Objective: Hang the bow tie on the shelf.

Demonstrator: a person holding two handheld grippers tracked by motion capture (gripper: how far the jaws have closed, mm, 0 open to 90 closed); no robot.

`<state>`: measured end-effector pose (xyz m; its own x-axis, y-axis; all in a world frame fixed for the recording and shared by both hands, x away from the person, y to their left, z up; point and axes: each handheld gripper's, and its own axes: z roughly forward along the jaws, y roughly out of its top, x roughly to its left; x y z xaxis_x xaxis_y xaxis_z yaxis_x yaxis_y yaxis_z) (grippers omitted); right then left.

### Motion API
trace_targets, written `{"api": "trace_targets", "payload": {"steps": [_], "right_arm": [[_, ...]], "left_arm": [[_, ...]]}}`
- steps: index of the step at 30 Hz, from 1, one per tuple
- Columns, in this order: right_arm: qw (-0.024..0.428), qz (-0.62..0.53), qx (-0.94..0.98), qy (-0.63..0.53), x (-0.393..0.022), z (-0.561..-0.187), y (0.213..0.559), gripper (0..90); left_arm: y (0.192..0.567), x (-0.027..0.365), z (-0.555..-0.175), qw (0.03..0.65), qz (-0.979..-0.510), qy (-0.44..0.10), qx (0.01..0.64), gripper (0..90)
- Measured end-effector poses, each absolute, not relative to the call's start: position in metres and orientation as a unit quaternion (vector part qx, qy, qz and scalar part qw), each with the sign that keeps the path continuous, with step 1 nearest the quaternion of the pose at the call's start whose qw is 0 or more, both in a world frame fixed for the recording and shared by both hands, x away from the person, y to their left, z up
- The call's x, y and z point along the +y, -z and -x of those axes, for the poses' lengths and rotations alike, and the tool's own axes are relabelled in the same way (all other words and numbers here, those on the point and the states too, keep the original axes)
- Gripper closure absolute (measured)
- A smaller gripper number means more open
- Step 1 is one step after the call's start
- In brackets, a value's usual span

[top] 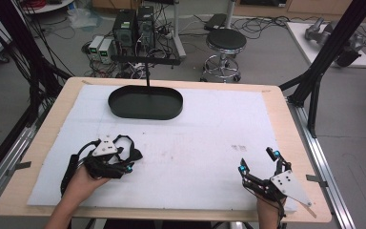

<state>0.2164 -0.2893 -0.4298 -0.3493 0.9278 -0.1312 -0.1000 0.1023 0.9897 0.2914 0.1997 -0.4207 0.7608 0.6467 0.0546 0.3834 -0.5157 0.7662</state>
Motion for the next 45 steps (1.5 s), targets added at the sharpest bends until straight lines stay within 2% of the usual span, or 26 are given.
{"api": "trace_targets", "payload": {"steps": [3, 12, 25, 32, 37, 45], "right_arm": [[0.450, -0.351, 0.590, -0.571, -0.289, -0.217, 0.430, 10.8], [0.447, -0.352, 0.590, -0.573, -0.289, -0.218, 0.431, 10.8], [0.443, -0.350, 0.593, -0.573, -0.287, -0.219, 0.431, 10.8], [0.441, -0.352, 0.594, -0.573, -0.286, -0.219, 0.431, 10.8], [0.443, -0.351, 0.595, -0.572, -0.287, -0.220, 0.432, 10.8], [0.443, -0.353, 0.594, -0.572, -0.286, -0.220, 0.432, 10.8]], "left_arm": [[0.424, 0.196, -0.294, 0.374, -0.860, -0.167, 0.306, 34.8], [0.430, 0.192, -0.299, 0.341, -0.867, -0.167, 0.323, 52.8], [0.433, 0.192, -0.299, 0.332, -0.874, -0.155, 0.320, 74.1], [0.431, 0.192, -0.297, 0.343, -0.870, -0.168, 0.311, 76.2], [0.423, 0.195, -0.294, 0.380, -0.852, -0.192, 0.305, 76.2], [0.398, 0.208, -0.287, 0.476, -0.797, -0.239, 0.285, 76.7]]}}
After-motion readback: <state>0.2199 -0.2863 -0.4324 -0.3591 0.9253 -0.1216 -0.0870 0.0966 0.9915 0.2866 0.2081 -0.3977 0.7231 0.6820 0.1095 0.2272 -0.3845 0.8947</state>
